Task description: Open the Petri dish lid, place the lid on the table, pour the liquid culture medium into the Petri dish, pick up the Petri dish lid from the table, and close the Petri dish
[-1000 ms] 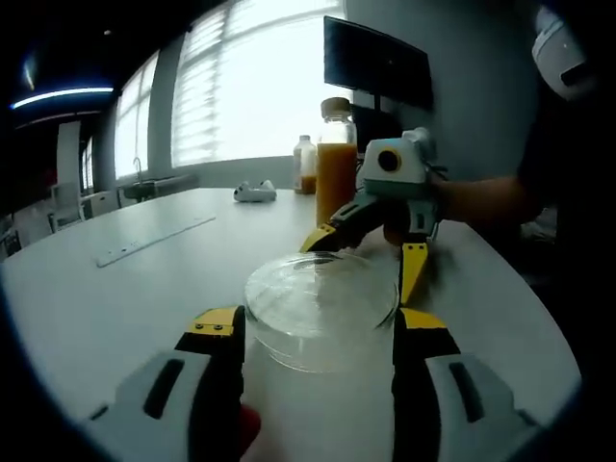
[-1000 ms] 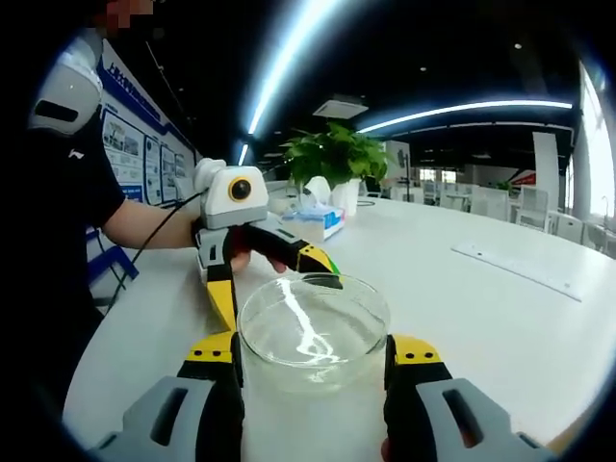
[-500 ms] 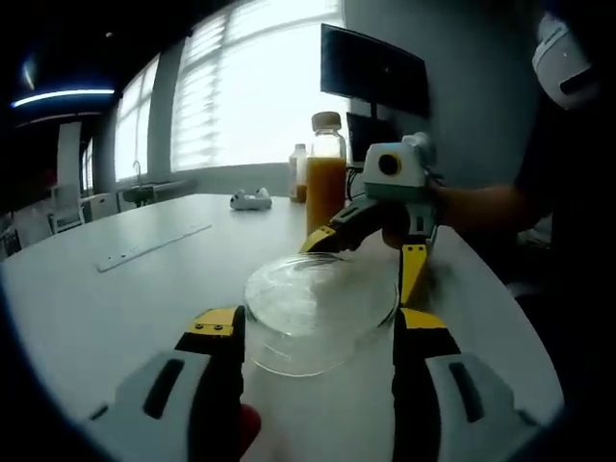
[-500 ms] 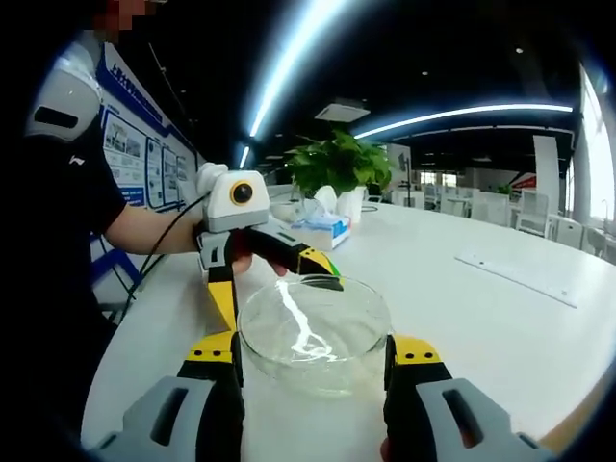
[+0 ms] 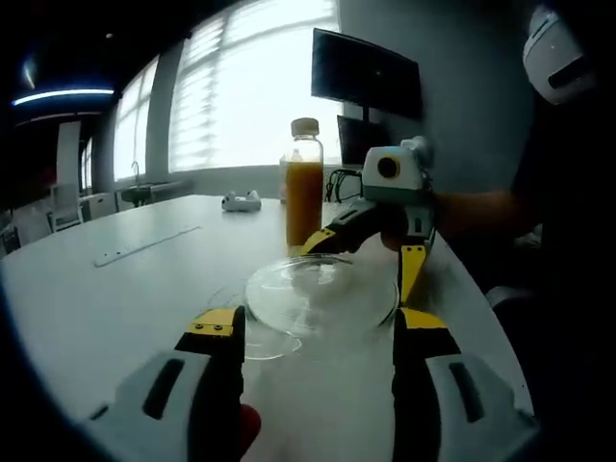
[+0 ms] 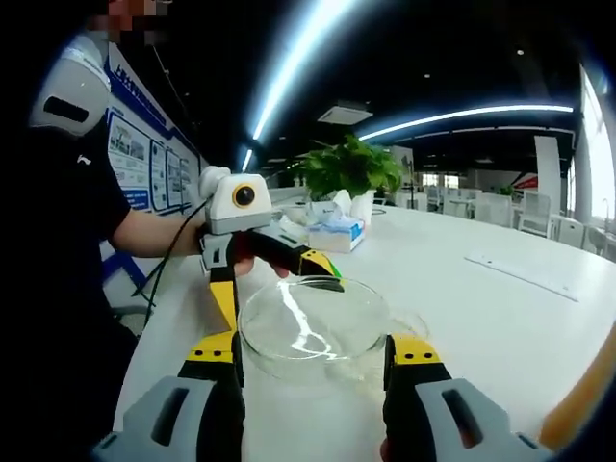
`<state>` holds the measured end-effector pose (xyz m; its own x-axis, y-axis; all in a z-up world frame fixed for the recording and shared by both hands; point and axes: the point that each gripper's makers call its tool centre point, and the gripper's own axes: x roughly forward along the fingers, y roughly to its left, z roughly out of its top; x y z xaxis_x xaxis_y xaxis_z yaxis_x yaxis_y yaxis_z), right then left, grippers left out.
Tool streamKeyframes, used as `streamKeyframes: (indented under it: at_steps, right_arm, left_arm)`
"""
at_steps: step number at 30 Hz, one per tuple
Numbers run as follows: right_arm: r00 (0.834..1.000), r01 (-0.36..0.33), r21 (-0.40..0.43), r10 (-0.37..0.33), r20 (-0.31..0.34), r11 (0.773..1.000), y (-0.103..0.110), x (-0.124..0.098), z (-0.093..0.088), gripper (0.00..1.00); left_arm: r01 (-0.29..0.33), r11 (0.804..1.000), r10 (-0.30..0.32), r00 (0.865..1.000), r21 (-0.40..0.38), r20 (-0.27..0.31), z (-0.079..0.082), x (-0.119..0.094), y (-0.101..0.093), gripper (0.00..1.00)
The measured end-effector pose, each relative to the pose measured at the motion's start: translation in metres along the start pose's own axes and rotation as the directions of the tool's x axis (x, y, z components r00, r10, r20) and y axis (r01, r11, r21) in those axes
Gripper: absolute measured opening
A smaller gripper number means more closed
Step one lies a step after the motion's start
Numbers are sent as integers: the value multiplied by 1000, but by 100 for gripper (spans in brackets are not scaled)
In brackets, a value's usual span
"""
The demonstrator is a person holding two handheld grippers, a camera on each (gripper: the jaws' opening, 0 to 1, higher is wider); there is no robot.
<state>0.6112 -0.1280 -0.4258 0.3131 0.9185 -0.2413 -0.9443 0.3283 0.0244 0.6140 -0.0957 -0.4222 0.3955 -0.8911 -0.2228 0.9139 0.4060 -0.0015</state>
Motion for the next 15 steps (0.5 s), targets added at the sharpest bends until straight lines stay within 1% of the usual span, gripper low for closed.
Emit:
streamKeyframes:
  at_steps: [8, 15]
  right_arm:
    - [1000, 7, 13, -7, 10, 1000, 20, -12, -3, 53]
    - [1000, 12, 6, -12, 7, 1000, 33, -16, -4, 53]
  left_arm:
    - [12, 1000, -12, 1000, 4, 3, 0, -3, -22, 53]
    - [15, 1000, -15, 1000, 4, 6, -3, -7, -33, 53]
